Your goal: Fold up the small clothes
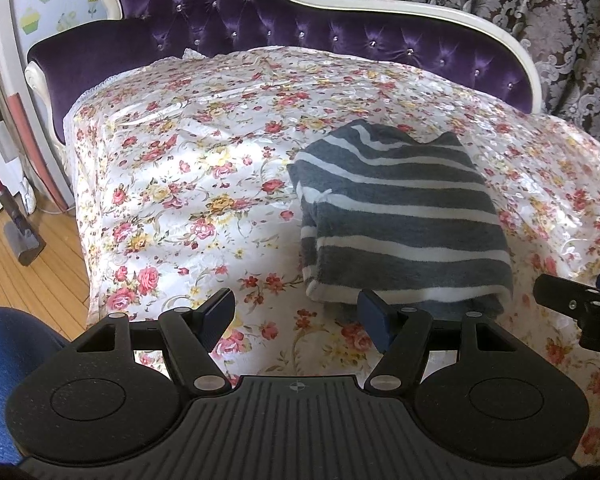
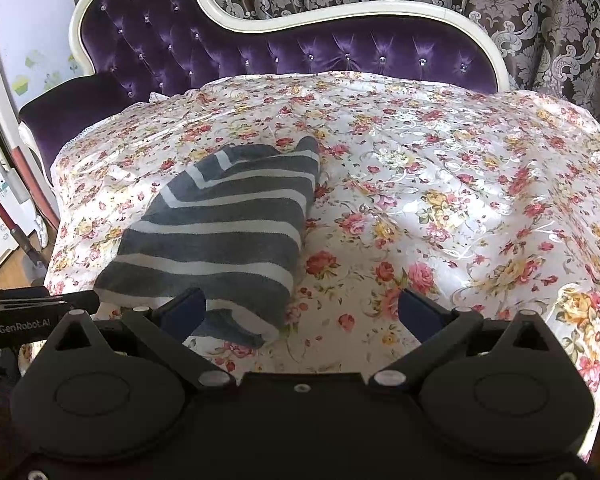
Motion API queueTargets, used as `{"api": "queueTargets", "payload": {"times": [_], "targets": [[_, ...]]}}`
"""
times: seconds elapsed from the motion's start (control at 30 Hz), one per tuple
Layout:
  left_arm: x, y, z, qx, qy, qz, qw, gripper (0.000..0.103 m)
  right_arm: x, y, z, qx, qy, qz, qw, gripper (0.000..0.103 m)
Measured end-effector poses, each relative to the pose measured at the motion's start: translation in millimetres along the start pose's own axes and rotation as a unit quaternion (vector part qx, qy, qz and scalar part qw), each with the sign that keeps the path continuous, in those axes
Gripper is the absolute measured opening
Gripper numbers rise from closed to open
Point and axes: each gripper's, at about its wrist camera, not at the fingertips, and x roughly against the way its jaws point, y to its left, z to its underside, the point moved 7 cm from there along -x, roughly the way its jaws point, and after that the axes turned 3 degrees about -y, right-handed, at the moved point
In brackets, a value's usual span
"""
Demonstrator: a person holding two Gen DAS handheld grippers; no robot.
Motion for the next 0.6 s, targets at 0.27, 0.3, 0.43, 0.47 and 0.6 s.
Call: {"api": "queueTargets", "payload": {"times": [0.27,0.3,0.43,0.47,0.6], "targets": [[0.6,-0.3,0.0,-0.004,0.0,-0.003,1.0,0.066,-0.8,-2.1,1.1,-0.005,0.001,0.0,1.0,0.102],[0.7,-0.4,0.2,-0.004,0.001,-0.004,1.0,0.066,-1.2,-2.4,1.2,-0.005,0.001,0.0,1.0,0.102],[-0.5,0.1,-0.4,-0.006,0.002,-0.005,1.0,0.066,-2.3,-3.1,2.4,-0.007,0.004,0.0,1.0,0.102],[-0.6,0.1,-0.4,-0.006,0.002,-0.005,1.0,0.066,-2.5,-2.9,2.6,-0.007,0.004,0.0,1.0,0.102],[-0.7,0.1,-0.3,-0.008,0.002,-0.005,1.0,0.066,-2.9,-3.0,3.2,-0.008,0.005,-0.001,1.0,0.102]]}}
